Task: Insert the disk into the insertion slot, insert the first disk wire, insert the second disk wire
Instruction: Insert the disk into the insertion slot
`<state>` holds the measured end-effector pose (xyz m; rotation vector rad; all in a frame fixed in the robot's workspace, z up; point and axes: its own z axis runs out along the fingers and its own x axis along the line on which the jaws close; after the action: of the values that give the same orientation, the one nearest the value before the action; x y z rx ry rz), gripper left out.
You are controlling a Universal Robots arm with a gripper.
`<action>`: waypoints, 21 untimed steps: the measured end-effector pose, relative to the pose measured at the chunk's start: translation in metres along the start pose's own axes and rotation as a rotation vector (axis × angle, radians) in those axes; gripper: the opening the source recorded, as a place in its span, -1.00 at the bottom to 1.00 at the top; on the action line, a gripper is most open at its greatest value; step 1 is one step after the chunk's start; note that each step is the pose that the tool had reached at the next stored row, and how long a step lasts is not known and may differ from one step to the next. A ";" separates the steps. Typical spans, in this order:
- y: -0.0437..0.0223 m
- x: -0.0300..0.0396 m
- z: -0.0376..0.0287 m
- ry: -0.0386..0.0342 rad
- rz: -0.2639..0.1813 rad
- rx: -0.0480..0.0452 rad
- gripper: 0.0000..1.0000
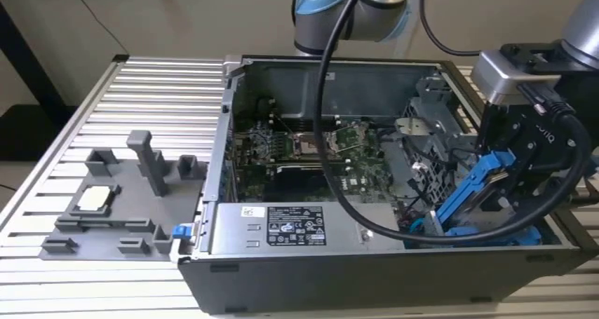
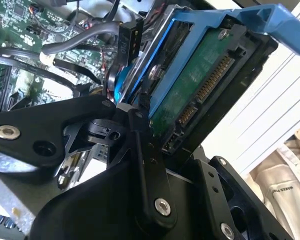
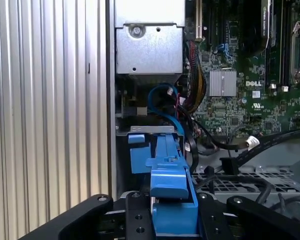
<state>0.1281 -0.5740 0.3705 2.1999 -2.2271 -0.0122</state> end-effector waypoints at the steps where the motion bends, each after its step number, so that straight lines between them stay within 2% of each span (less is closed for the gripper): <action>1: 0.0000 0.0000 0.0015 0.0002 0.000 0.0000 -0.34; 6: -0.0001 -0.0001 0.0070 0.0002 0.000 0.0001 -0.34; 13: -0.0002 0.0000 0.0072 -0.0001 0.000 0.0002 -0.31; 14: -0.0002 0.0000 0.0073 -0.0002 0.000 0.0002 -0.18; 21: -0.0001 0.0000 0.0072 0.0006 0.000 0.0002 -0.18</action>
<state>0.1281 -0.5740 0.3633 2.1997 -2.2269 -0.0114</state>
